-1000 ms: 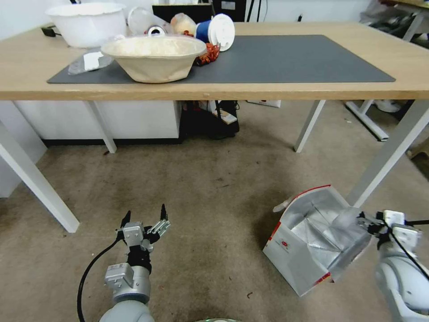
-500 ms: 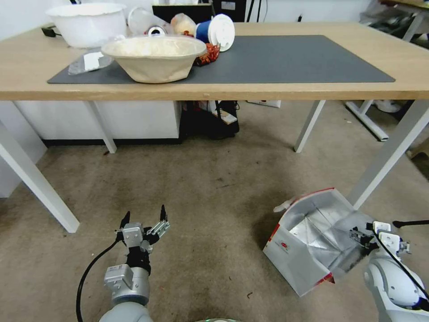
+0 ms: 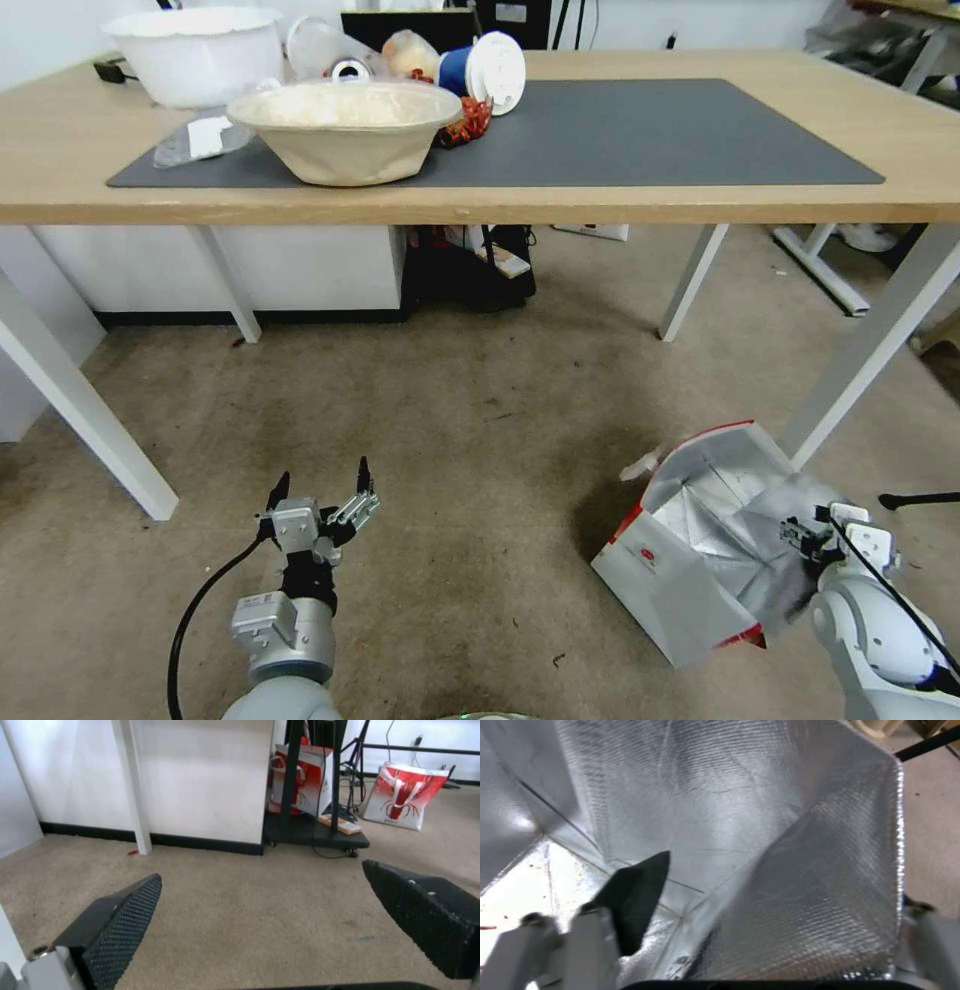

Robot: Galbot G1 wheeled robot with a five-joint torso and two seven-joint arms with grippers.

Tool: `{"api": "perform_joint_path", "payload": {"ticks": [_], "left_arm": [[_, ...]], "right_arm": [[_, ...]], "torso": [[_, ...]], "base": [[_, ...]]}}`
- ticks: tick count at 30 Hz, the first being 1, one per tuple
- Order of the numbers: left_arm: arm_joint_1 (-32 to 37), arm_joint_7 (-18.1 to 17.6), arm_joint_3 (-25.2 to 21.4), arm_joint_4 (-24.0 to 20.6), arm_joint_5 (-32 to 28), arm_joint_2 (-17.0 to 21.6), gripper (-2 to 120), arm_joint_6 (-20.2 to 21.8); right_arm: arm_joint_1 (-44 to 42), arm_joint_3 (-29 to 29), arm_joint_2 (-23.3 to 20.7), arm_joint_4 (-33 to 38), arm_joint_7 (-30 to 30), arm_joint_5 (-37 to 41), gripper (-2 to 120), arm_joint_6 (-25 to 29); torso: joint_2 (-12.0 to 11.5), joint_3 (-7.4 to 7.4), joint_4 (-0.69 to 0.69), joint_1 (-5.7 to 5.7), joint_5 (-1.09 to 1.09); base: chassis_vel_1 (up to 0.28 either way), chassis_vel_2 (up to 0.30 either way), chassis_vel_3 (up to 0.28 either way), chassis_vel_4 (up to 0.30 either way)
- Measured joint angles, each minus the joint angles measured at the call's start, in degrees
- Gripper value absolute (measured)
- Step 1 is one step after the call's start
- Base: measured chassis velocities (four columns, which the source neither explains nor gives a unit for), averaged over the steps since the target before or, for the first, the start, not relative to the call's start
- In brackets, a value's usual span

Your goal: Pick up the food delivery bag from the floor and place it on the table.

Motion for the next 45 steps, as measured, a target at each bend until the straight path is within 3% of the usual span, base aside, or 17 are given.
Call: {"api": "perform_joint_path", "payload": {"ticks": [11, 14, 15, 18, 20, 28, 31, 32, 34, 35, 40, 45], "left_arm": [[0.05, -0.47, -0.09, -0.44, -0.29, 0.23, 100, -0.44], [0.05, -0.47, -0.09, -0.44, -0.29, 0.23, 100, -0.44], [0.09, -0.55, -0.11, -0.49, -0.31, 0.27, 100, -0.60], [0.17, -0.59, -0.13, -0.51, -0.31, 0.33, 100, -0.75], [0.17, -0.65, -0.16, -0.54, -0.31, 0.33, 100, -0.79], [0.16, -0.75, -0.31, -0.61, -0.30, 0.36, 100, -0.85], [0.17, -0.84, -0.46, -0.75, -0.23, 0.36, 100, -1.03], [0.17, -0.84, -0.46, -0.75, -0.23, 0.36, 100, -1.03], [0.28, -0.92, -0.72, -0.87, -0.17, 0.41, 100, -1.30], [0.28, -0.92, -0.72, -0.87, -0.17, 0.41, 100, -1.30], [0.31, -1.11, -0.90, -1.26, -0.20, 0.44, 100, -1.43], [0.28, -1.19, -0.94, -1.56, -0.24, 0.31, 100, -1.39]], "right_arm": [[-0.18, -0.45, 0.71, 0.44, 0.02, 0.92, 33, -0.30], [-0.18, -0.45, 0.71, 0.44, 0.02, 0.92, 33, -0.30], [-0.22, -0.47, 0.76, 0.47, -0.05, 0.97, 19, -0.28], [-0.20, -0.46, 0.72, 0.51, -0.19, 1.20, 12, -0.20], [-0.21, -0.45, 0.61, 0.55, -0.58, 1.32, 0, 0.36], [-0.94, -0.48, 0.52, 1.22, -5.52, 1.00, 0, 6.84], [-2.20, -0.30, 0.09, 2.62, -12.60, -0.39, 0, 13.86], [-2.20, -0.30, 0.09, 2.62, -12.60, -0.39, 0, 13.86], [-3.05, 0.26, -1.08, 3.81, -19.33, -2.32, 0, 19.86], [-3.05, 0.26, -1.08, 3.81, -19.33, -2.32, 0, 19.86], [-3.21, 1.31, -4.44, 5.06, -32.99, -2.24, 0, 27.58], [-2.68, 1.37, -7.05, 5.27, -38.77, -1.01, 0, 31.69]], "torso": [[0.01, 0.00, 0.00, 0.00, 0.00], [0.01, 0.00, 0.00, 0.00, 0.00], [0.01, 0.00, 0.00, 0.00, 0.00], [0.01, 0.00, 0.00, 0.00, 0.00], [0.01, 0.00, 0.00, 0.00, 0.00], [0.01, 0.00, 0.00, 0.01, 0.00], [0.01, 0.00, 0.00, 0.00, 0.00], [0.01, 0.00, 0.00, 0.00, 0.00], [0.01, 0.00, 0.00, 0.01, 0.00], [0.01, 0.00, 0.00, 0.01, 0.00], [0.01, 0.00, 0.00, 0.01, 0.00], [0.01, 0.00, 0.00, 0.00, 0.00]], "base": [[0.000, 0.000, 0.000, 0.000], [0.000, 0.000, 0.000, 0.000], [0.000, 0.000, 0.000, 0.000], [0.000, 0.000, 0.000, 0.000], [0.000, 0.000, 0.000, 0.000], [0.000, 0.000, 0.000, 0.000], [0.000, 0.000, 0.000, 0.000], [0.000, 0.000, 0.000, 0.000], [0.000, 0.000, 0.000, 0.000], [0.000, 0.000, 0.000, 0.000], [0.000, 0.000, 0.000, 0.000], [0.000, 0.000, 0.000, 0.000]]}}
